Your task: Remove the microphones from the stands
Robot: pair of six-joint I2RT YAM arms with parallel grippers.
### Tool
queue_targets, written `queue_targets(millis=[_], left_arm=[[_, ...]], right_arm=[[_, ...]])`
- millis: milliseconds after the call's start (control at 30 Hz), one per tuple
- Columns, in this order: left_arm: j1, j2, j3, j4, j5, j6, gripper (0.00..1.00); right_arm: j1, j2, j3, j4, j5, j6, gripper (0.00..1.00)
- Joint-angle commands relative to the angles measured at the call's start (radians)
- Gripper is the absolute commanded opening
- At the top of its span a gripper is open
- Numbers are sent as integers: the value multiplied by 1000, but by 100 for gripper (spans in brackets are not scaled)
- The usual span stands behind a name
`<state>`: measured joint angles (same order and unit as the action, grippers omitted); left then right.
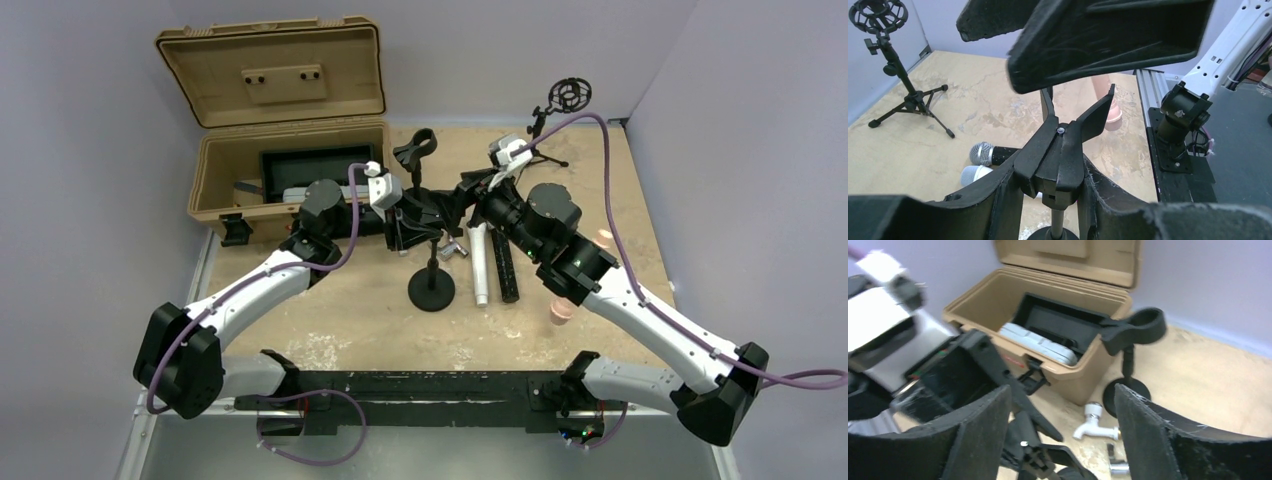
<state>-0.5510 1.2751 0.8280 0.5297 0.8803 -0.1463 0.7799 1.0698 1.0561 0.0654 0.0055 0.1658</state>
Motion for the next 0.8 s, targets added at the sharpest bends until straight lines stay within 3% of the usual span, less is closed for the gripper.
queue_targets(millis=[0,100,267,367,600,667,767], left_arm=[[1,-24,43,-81,-74,51,1],[-1,-32,51,-107,-92,49,15],[-6,-34,58,-132,-115,45,22],[-11,-39,62,-151,-129,44,43],[-34,-83,62,-188,-176,60,90],[-42,-100,62,-197,-183,65,98],[-48,-125,63,-209,-198,70,100]], right_arm=[[-1,24,37,-108,311,146,76],[-6,22,0,-169,406,288,86],[-73,-32,-89,-118,363,380,93],[-106,-41,-67,-86,337,358,94],[-242,-25,41,-142,446,347,99],[-320,-37,30,-135,430,363,99],[-476,-40,2,-153,370,397,98]])
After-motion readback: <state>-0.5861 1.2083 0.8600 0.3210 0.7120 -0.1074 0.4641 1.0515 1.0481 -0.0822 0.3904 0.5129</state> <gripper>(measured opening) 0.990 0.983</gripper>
